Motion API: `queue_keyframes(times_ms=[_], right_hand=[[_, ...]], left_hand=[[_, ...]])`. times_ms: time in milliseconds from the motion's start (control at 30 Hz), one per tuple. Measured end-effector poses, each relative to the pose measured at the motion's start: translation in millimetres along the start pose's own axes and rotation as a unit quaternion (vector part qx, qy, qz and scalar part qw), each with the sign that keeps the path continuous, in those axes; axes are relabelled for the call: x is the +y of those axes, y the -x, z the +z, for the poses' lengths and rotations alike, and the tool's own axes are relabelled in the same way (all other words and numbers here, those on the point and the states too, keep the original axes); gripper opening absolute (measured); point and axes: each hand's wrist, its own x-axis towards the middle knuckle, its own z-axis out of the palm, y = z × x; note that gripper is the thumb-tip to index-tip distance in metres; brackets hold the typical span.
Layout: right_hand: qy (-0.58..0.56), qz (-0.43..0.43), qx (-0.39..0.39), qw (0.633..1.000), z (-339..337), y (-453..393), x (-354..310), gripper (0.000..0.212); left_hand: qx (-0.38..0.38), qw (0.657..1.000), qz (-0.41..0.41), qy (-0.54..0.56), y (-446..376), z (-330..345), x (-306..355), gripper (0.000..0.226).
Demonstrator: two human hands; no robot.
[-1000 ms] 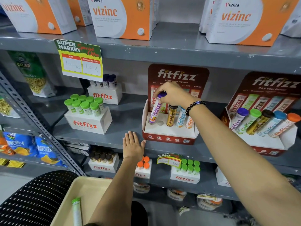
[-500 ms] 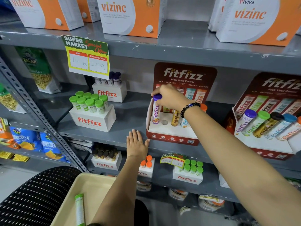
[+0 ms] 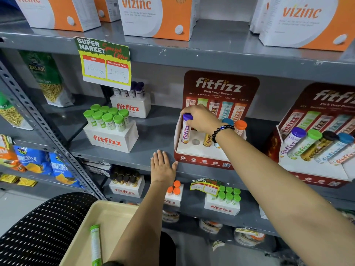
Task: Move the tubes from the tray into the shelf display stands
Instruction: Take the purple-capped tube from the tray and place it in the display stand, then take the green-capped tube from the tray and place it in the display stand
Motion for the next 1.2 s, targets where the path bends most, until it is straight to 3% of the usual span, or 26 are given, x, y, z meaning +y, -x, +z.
queue_keyframes(times_ms=[333, 500, 600, 700, 867, 1033, 1200], right_hand=[[-0.024, 0.018, 0.008, 1.000, 1.1, 8.5, -1.2, 0.060], [-0.051, -0.077, 0.111, 0.989, 3.6, 19.3, -28.6, 0.049], [-0.048, -0.136, 0.116, 0.983, 28.5, 19.6, -56.8, 0.045], [-0.050, -0.193, 0.063, 0.978, 68.6, 19.5, -92.8, 0.042], [-0.038, -0.307, -0.100, 0.946, 149.6, 20.3, -148.4, 0.038], [-0.014, -0.365, -0.247, 0.897, 234.4, 39.7, -183.1, 0.039], [-0.008, -0.353, -0.337, 0.873, 325.3, 65.5, -185.6, 0.033]], left_hand=[[-0.015, 0.999, 0.017, 0.033, -0.7, -4.3, -4.6, 0.070], [0.056, 0.994, 0.023, 0.095, 26.6, 4.0, -24.3, 0.065], [0.090, 0.988, -0.006, 0.125, 60.5, 15.0, -41.7, 0.070], [0.118, 0.980, -0.073, 0.141, 99.4, 29.9, -64.7, 0.089], [0.100, 0.952, -0.241, 0.162, 160.2, 62.0, -101.0, 0.074], [0.074, 0.891, -0.411, 0.179, 209.7, 95.0, -104.6, 0.070], [0.038, 0.828, -0.520, 0.204, 238.9, 145.1, -91.2, 0.081]])
